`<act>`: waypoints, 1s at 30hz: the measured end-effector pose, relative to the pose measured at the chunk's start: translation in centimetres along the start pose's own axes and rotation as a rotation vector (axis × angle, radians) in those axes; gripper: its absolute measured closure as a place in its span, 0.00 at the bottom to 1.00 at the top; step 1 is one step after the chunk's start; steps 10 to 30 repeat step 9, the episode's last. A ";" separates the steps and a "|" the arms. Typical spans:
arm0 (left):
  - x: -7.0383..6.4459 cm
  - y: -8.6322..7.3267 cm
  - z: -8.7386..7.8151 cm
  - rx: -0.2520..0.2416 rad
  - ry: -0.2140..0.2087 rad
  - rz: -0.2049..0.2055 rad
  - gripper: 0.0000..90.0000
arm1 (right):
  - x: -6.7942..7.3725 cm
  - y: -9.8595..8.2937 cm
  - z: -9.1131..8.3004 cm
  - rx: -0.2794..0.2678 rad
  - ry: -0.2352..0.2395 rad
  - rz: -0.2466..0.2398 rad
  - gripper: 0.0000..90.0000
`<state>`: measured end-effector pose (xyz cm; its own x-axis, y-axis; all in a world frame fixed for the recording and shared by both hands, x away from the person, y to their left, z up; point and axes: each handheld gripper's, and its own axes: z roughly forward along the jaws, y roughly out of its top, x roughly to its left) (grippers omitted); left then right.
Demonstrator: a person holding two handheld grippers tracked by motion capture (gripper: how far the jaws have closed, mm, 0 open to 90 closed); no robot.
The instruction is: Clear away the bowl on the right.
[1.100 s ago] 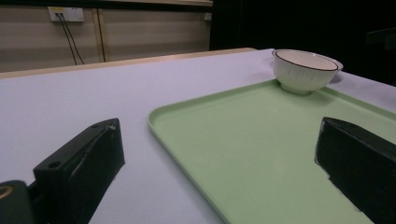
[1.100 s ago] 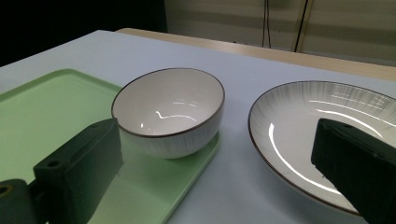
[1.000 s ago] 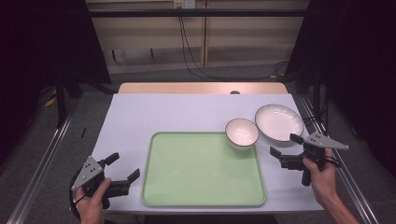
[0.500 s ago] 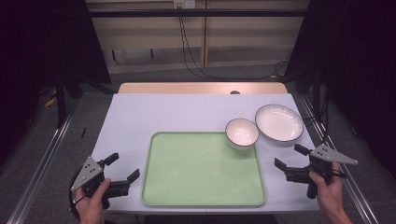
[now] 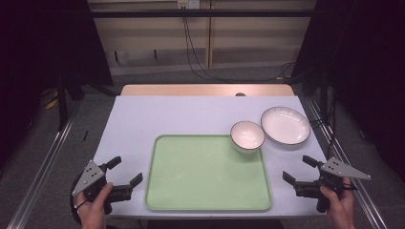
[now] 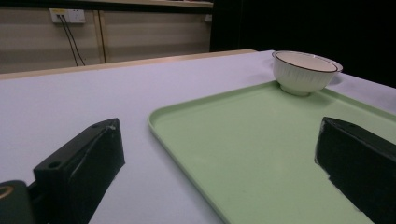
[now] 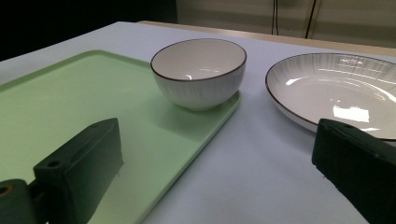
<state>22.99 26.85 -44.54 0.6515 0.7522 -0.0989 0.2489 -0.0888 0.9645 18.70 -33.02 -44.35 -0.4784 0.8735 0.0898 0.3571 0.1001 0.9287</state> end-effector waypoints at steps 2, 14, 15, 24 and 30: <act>0.0 0.0 0.0 -0.002 -0.002 -0.002 0.02 | 0.1 -0.2 0.2 0.018 0.012 -0.033 0.01; 0.1 0.0 0.1 0.000 0.004 -0.001 0.02 | -0.1 0.0 0.5 0.023 0.002 -0.023 0.01; 0.1 0.0 0.1 0.000 0.004 -0.001 0.02 | -0.1 0.0 0.5 0.023 0.002 -0.023 0.01; 0.1 0.0 0.1 0.000 0.004 -0.001 0.02 | -0.1 0.0 0.5 0.023 0.002 -0.023 0.01; 0.1 0.0 0.1 0.000 0.004 -0.001 0.02 | -0.1 0.0 0.5 0.023 0.002 -0.023 0.01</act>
